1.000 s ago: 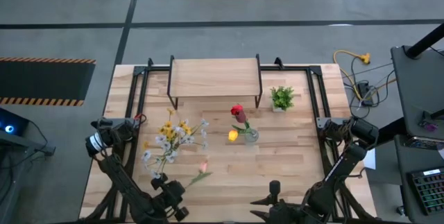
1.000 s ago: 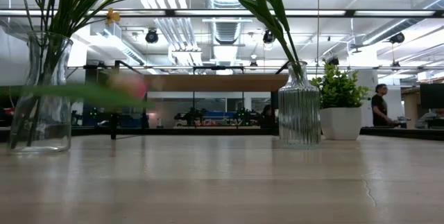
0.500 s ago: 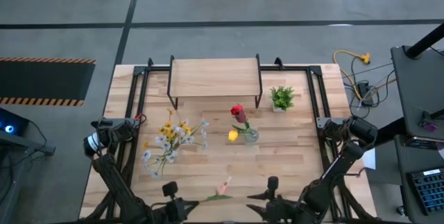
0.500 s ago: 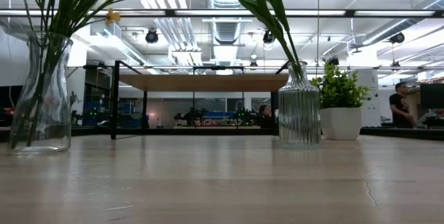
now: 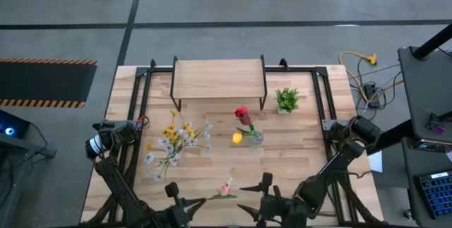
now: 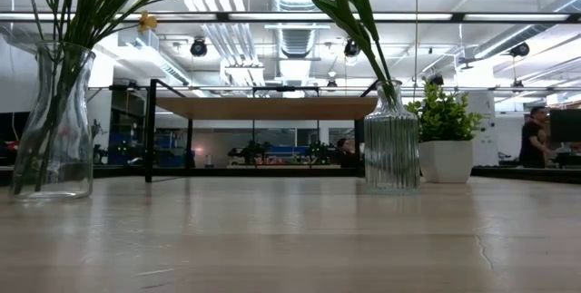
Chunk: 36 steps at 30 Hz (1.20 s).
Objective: Pick and place flowers into a vace then onto a shelf
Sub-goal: Put the pink tulip into the top transparent vase
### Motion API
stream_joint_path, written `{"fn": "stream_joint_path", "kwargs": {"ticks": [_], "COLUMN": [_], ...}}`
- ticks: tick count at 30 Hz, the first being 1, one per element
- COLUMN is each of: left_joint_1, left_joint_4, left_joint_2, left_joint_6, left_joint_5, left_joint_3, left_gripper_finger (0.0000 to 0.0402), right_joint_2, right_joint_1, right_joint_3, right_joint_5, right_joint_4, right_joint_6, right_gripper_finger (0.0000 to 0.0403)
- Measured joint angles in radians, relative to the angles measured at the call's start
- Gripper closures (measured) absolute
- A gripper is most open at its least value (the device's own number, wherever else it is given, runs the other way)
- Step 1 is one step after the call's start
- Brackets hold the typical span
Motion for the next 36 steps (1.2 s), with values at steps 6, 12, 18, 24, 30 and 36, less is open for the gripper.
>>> {"fn": "stream_joint_path", "kwargs": {"ticks": [6,12,18,24,30,36], "left_joint_1": [0.001,0.018,0.023,0.032,0.040,0.046], "left_joint_4": [0.001,0.007,0.011,0.018,0.023,0.031], "left_joint_2": [0.000,0.000,0.000,0.000,0.000,0.000], "left_joint_6": [0.002,0.003,0.028,0.046,0.055,0.062], "left_joint_5": [-0.048,-0.049,-0.069,-0.070,-0.075,-0.075], "left_joint_3": [0.000,0.000,0.000,0.000,0.000,0.000], "left_gripper_finger": [0.0402,0.0402,0.0402,0.0402,0.0401,0.0401], "right_joint_2": [0.000,0.000,0.000,0.000,0.000,0.000], "right_joint_1": [-0.031,-0.094,-0.136,-0.150,-0.160,-0.169], "right_joint_3": [0.000,0.000,0.000,0.000,0.000,0.000], "right_joint_5": [-0.059,-0.195,-0.214,-0.284,-0.283,-0.283], "right_joint_4": [0.232,0.326,0.331,0.389,0.400,0.409], "right_joint_6": [-0.190,-0.237,-0.225,-0.246,-0.248,-0.247], "right_gripper_finger": [0.0145,0.0145,0.0145,0.0149,0.0164,0.0192]}}
